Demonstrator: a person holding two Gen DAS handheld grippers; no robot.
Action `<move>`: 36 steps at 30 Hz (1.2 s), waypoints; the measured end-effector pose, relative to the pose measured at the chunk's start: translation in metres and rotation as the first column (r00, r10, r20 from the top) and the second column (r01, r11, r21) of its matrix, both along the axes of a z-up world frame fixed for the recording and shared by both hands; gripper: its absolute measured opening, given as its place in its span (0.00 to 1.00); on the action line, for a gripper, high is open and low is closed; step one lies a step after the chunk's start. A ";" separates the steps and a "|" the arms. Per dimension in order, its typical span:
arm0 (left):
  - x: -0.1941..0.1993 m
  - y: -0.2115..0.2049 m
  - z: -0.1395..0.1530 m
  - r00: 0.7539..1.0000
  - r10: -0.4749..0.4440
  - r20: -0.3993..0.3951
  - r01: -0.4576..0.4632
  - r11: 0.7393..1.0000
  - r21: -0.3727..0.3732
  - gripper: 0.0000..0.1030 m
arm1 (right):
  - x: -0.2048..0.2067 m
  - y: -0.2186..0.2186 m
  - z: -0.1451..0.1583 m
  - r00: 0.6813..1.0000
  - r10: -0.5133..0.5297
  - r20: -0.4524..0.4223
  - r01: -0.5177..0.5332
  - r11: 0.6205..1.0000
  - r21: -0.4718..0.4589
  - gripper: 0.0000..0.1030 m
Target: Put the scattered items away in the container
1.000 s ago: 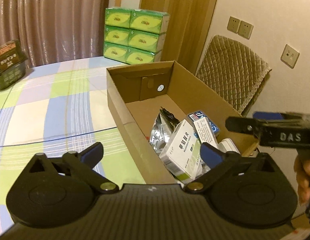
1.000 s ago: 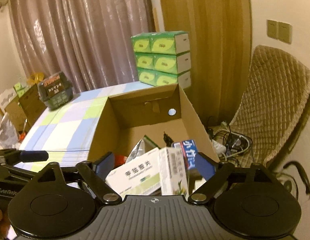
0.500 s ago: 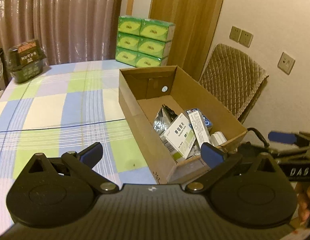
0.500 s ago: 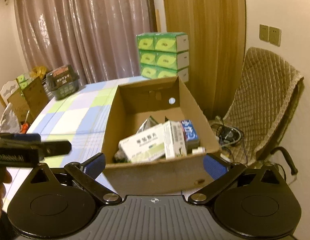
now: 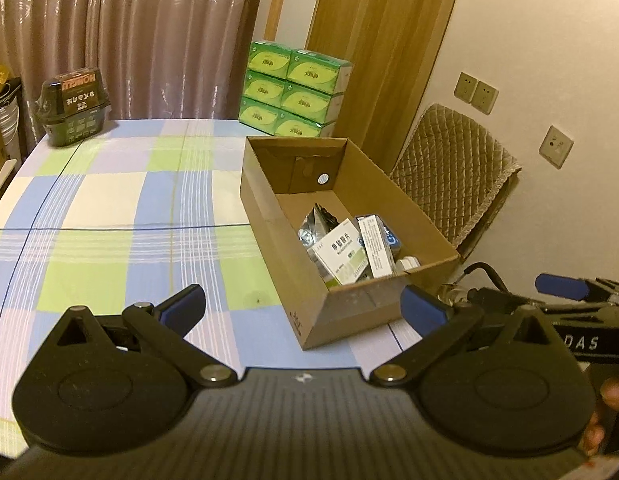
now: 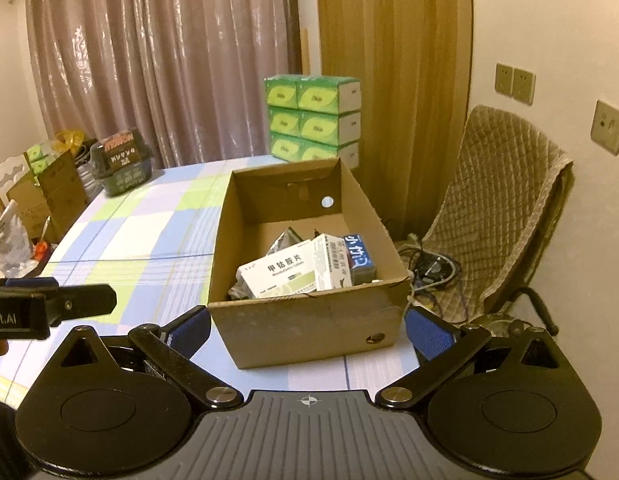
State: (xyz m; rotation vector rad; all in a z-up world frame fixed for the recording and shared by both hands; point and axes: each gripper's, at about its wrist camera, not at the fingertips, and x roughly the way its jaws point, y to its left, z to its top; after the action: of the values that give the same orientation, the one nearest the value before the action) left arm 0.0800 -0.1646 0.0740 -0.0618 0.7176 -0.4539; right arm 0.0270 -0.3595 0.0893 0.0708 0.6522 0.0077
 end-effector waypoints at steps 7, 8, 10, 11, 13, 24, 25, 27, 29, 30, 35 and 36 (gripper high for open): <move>-0.026 0.006 0.005 1.000 0.008 0.010 -0.008 1.000 0.004 0.99 | -0.024 0.010 0.009 0.999 0.017 0.028 -0.016 0.999 -0.034 0.98; -0.029 0.007 0.005 1.000 0.009 0.009 -0.009 1.000 0.004 0.99 | -0.028 0.011 0.009 0.999 0.020 0.030 -0.019 0.999 -0.036 0.98; -0.036 0.008 0.006 1.000 0.015 0.010 -0.015 1.000 0.013 0.99 | -0.036 0.013 0.011 0.999 0.022 0.037 -0.020 0.999 -0.042 0.98; -0.041 0.008 0.007 1.000 0.020 0.012 -0.020 1.000 0.018 0.99 | -0.041 0.014 0.012 0.999 0.022 0.041 -0.020 0.999 -0.046 0.98; -0.048 0.010 0.009 0.999 0.030 0.016 -0.031 0.999 0.023 0.99 | -0.049 0.017 0.014 0.999 0.023 0.049 -0.021 0.999 -0.049 0.98; -0.085 0.020 0.014 0.996 0.076 0.036 -0.077 0.997 0.024 0.99 | -0.085 0.028 0.019 0.996 0.033 0.082 -0.029 0.998 -0.046 0.98; -0.088 0.021 0.014 0.996 0.078 0.040 -0.079 0.997 0.024 0.99 | -0.088 0.029 0.020 0.996 0.035 0.086 -0.031 0.998 -0.046 0.98; -0.093 0.022 0.014 0.996 0.081 0.045 -0.082 0.996 0.028 0.99 | -0.092 0.031 0.022 0.995 0.037 0.095 -0.033 0.998 -0.045 0.98; -0.097 0.024 0.014 0.995 0.084 0.051 -0.086 0.996 0.030 0.99 | -0.098 0.034 0.023 0.994 0.039 0.104 -0.034 0.998 -0.044 0.98; -0.099 0.024 0.015 0.995 0.086 0.055 -0.087 0.996 0.031 0.99 | -0.099 0.035 0.024 0.993 0.038 0.108 -0.033 0.998 -0.044 0.98; -0.108 0.027 0.022 0.993 0.091 0.081 -0.093 0.995 0.023 0.99 | -0.107 0.037 0.033 0.990 0.029 0.134 -0.023 0.999 -0.046 0.98; -0.109 0.027 0.024 0.992 0.090 0.085 -0.092 0.996 0.022 0.99 | -0.109 0.037 0.035 0.990 0.026 0.141 -0.020 0.999 -0.046 0.98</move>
State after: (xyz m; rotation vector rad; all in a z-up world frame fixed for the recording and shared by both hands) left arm -0.0293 -0.1377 0.0978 -0.0506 0.6347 -0.3582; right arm -0.0816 -0.3227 0.1240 0.0195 0.5111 0.0206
